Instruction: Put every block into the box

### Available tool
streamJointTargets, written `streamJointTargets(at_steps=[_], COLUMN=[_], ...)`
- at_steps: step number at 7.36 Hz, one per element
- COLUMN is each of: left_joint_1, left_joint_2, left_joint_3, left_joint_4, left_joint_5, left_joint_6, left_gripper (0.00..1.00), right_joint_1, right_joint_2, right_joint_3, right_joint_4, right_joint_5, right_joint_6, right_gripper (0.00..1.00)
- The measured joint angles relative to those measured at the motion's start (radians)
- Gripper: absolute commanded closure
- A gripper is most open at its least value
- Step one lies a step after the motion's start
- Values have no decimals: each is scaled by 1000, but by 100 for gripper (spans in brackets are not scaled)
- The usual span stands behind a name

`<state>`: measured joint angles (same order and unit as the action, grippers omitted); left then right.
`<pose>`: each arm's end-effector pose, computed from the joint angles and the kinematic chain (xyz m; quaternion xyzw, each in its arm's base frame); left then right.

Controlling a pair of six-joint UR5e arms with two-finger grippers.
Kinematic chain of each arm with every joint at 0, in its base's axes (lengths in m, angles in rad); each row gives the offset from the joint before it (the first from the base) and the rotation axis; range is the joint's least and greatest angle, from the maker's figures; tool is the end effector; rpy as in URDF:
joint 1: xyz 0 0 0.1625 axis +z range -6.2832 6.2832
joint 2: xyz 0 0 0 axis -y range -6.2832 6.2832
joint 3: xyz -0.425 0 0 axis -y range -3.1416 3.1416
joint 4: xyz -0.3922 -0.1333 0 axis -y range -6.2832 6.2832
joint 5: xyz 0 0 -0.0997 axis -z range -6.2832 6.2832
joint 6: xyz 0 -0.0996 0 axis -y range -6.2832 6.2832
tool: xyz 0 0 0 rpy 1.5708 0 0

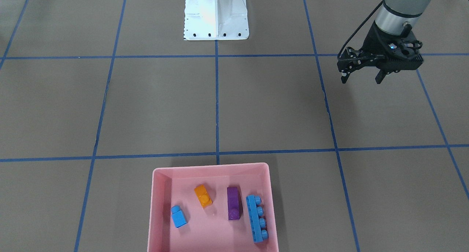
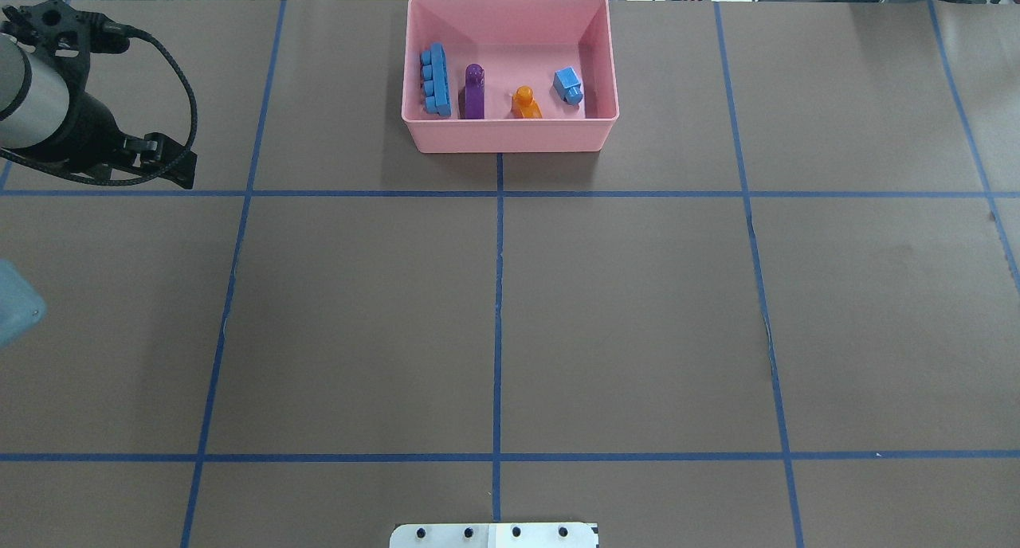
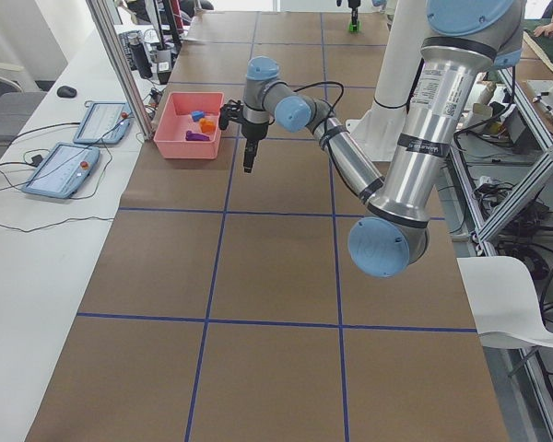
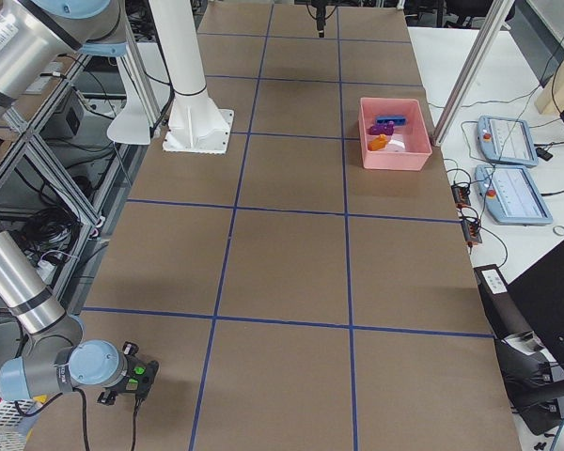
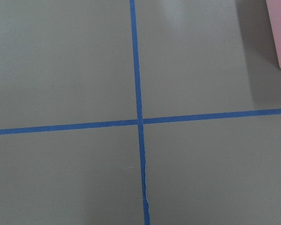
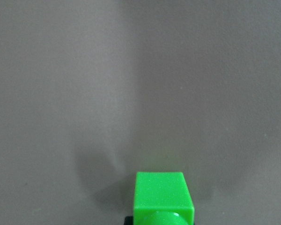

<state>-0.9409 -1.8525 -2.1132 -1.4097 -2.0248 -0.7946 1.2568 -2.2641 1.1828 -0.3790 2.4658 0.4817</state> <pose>0.2328 -0.4715 0.2921 0.1010 0.3683 -0.0028 0.9242 0.0471 -0.0350 0.8865 -0.1215 -0.4176 0.0516 0.8990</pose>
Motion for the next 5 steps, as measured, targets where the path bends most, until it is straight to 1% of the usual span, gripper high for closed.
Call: streamJointTargets(at_steps=[1, 2, 3, 4, 5], left_joint_1=[0, 1, 1, 1, 1], left_joint_2=[0, 1, 2, 5, 8], left_joint_3=[1, 2, 2, 1, 0], left_joint_4=[0, 0, 0, 0, 0], left_joint_5=[0, 0, -1, -3, -6], left_joint_6=[0, 1, 1, 1, 1], left_gripper=[0, 0, 0, 0, 0], right_joint_1=[-3, -10, -19, -23, -14], right_joint_2=[-1, 16, 78, 191, 341], right_joint_3=[29, 87, 154, 214, 269], right_joint_4=[-5, -18, -51, -130, -276], right_joint_5=[18, 42, 59, 74, 89], right_joint_6=[12, 59, 145, 230, 283], right_gripper=[100, 100, 100, 100, 100])
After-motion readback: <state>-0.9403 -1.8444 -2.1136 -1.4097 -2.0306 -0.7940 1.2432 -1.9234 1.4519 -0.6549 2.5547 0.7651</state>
